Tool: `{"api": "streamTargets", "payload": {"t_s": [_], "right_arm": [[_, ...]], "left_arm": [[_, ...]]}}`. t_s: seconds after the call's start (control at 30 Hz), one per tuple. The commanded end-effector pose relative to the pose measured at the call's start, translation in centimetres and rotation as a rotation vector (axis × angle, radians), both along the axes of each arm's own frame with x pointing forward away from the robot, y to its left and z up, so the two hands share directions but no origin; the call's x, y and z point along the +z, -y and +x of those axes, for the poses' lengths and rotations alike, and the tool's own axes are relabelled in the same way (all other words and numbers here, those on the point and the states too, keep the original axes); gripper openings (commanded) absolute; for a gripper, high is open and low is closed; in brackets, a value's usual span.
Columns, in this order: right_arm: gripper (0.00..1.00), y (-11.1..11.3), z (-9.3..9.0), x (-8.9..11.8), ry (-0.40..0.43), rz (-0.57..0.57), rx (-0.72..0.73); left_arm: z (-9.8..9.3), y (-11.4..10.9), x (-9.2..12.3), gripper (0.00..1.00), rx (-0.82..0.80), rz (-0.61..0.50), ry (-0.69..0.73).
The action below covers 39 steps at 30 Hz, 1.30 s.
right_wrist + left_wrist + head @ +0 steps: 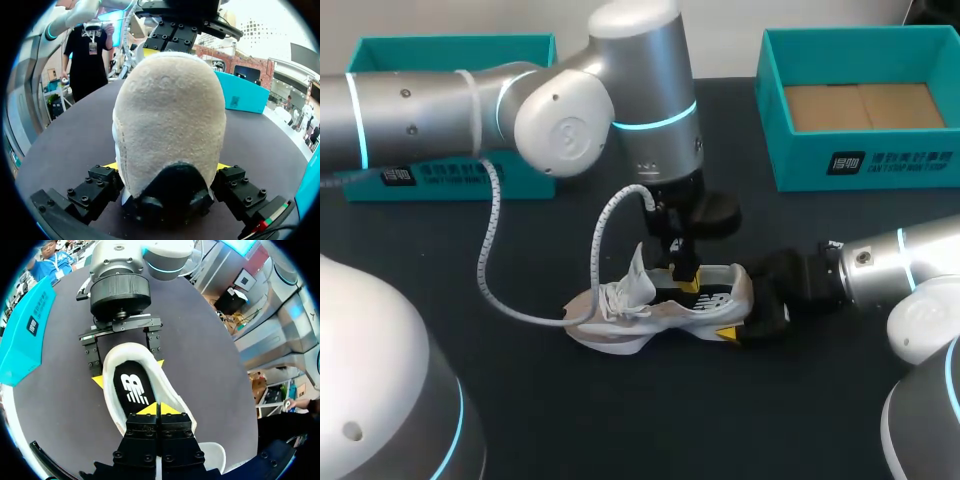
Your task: Take the shoe out of the shoebox, open the shoe tongue, remove and reinsert the insole, then place the shoe into the shoebox
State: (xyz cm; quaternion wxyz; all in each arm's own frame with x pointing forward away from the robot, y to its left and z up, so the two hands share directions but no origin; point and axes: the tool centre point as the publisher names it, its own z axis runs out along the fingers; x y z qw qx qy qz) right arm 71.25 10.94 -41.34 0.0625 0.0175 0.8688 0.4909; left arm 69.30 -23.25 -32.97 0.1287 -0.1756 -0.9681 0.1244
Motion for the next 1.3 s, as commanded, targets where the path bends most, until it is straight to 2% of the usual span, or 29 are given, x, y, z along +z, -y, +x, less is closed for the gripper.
{"api": "streamTargets", "payload": {"t_s": [0.03, 0.23, 0.6, 0.83, 1.0, 1.03, 1.07, 1.1, 1.3], "right_arm": [[0.0, 0.0, 0.0, 0.1, 0.001, -0.002, -0.002], [0.0, 0.0, 0.0, 0.1, 0.001, -0.002, -0.002], [0.0, 0.0, 0.0, 0.1, 0.001, -0.002, -0.002], [0.0, 0.0, 0.0, 0.1, 0.001, -0.002, -0.002], [0.0, 0.0, 0.0, 0.1, 0.001, -0.002, -0.002], [0.0, 0.0, 0.0, 0.1, 0.001, -0.002, -0.002], [0.0, 0.0, 0.0, 0.1, 0.001, -0.002, -0.002], [0.0, 0.0, 0.0, 0.1, 0.001, -0.002, -0.002], [0.0, 0.0, 0.0, 0.1, 0.001, -0.002, -0.002]], "left_arm": [[0.0, 0.0, -0.1, 0.0, 0.0, -0.001, 0.0], [0.0, 0.0, -0.1, 0.0, 0.0, -0.001, 0.0], [-1.0, 0.7, -3.8, 0.0, -0.025, 0.007, -0.034], [-0.7, 0.4, -5.3, 0.0, -0.007, 0.022, -0.044], [-0.9, -0.1, -5.4, 0.0, 0.014, 0.0, -0.026], [-1.0, -0.2, -5.5, 0.11, 0.013, 0.004, -0.029], [-1.0, -0.2, -5.5, 0.27, 0.022, 0.0, -0.026], [-1.1, -0.3, -5.5, 0.36, 0.019, -0.002, -0.03], [-1.4, -0.3, -6.0, 0.44, 0.024, -0.001, -0.015]]}}
